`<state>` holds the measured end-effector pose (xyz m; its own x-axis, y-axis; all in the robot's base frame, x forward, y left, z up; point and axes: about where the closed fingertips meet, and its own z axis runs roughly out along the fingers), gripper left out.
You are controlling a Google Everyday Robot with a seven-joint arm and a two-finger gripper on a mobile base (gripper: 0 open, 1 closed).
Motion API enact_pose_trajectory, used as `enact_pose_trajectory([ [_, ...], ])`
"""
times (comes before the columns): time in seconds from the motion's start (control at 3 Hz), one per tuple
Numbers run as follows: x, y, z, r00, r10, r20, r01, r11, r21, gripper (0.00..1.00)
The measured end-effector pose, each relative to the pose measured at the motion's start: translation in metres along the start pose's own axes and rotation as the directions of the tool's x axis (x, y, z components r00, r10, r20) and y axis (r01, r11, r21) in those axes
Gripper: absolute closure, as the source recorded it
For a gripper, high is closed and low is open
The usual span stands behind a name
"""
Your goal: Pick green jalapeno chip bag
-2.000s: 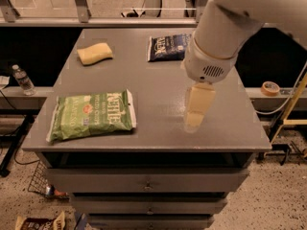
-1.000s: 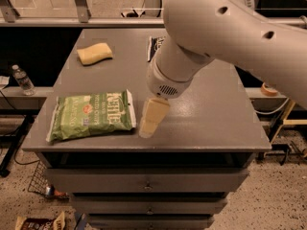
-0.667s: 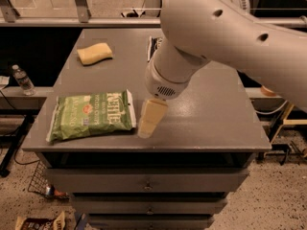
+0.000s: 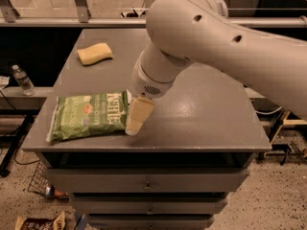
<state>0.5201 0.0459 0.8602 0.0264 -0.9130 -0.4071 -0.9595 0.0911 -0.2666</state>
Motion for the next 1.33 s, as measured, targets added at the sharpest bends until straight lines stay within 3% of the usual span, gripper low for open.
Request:
enact_pose_trajectory([
  [0.67, -0.014, 0.001, 0.022, 1.0, -0.017, -0.006, 0.017, 0.9991, -0.038, 0.0],
  [1.0, -0.017, 0.002, 0.035, 1.0, -0.019, -0.011, 0.019, 0.9978, -0.063, 0.05],
  [1.33, -0.018, 0.003, 0.043, 1.0, -0.02, -0.01, 0.019, 0.997, -0.076, 0.23],
])
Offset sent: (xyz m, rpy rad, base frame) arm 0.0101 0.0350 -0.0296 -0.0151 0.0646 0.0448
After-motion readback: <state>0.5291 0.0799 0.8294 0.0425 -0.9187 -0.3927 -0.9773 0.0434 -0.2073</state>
